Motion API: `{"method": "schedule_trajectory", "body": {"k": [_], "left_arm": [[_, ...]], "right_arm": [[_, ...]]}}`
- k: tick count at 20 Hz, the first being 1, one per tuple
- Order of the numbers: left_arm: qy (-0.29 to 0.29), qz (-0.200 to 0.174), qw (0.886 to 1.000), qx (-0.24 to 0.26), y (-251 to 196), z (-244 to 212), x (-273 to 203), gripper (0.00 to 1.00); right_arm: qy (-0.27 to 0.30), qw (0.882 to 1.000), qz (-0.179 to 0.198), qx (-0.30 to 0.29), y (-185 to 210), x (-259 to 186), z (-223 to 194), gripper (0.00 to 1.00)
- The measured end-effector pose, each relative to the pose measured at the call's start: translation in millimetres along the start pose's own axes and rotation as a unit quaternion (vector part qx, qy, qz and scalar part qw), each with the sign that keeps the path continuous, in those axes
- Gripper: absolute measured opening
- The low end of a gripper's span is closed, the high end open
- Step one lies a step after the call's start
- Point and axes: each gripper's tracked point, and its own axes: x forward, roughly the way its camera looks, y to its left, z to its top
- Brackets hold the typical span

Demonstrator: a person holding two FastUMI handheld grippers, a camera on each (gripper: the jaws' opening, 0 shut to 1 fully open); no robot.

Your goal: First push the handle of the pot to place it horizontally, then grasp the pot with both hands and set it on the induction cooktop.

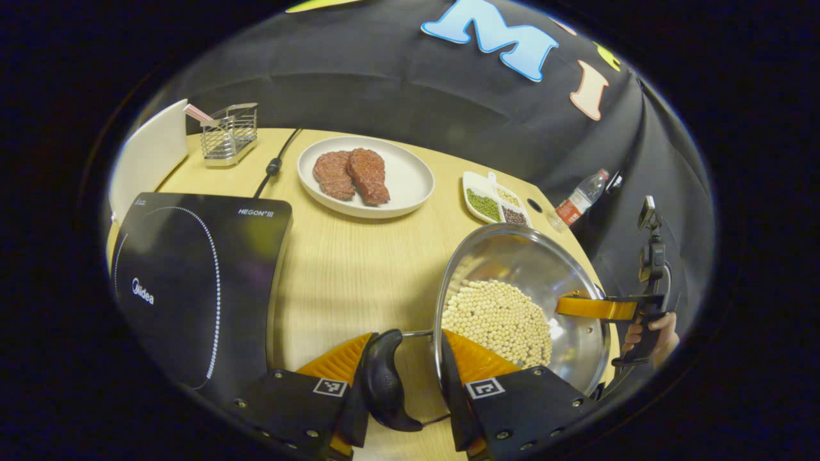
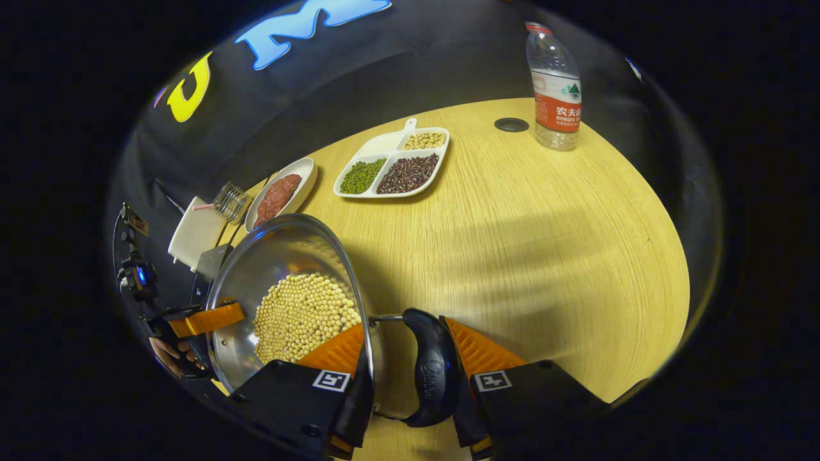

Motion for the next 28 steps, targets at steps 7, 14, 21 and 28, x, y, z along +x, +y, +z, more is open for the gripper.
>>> {"method": "schedule_trajectory", "body": {"k": [7,14,21,28], "left_arm": [[0.016,0.003,1.000,-0.011,-14,-41,-64,0.55],[0.017,0.002,0.999,-0.028,-2,-61,-137,0.55],[0.000,-0.003,0.999,-0.038,22,-51,-193,0.52],[-0.018,-0.010,0.999,-0.041,69,-30,-224,0.52]], "right_arm": [[0.028,0.999,-0.009,0.012,15,-57,-49,0.53],[0.036,0.999,-0.024,0.013,58,-109,-85,0.53],[0.028,0.999,-0.032,0.006,111,-143,-90,0.56],[0.011,0.999,-0.033,-0.005,165,-143,-87,0.55]]}}
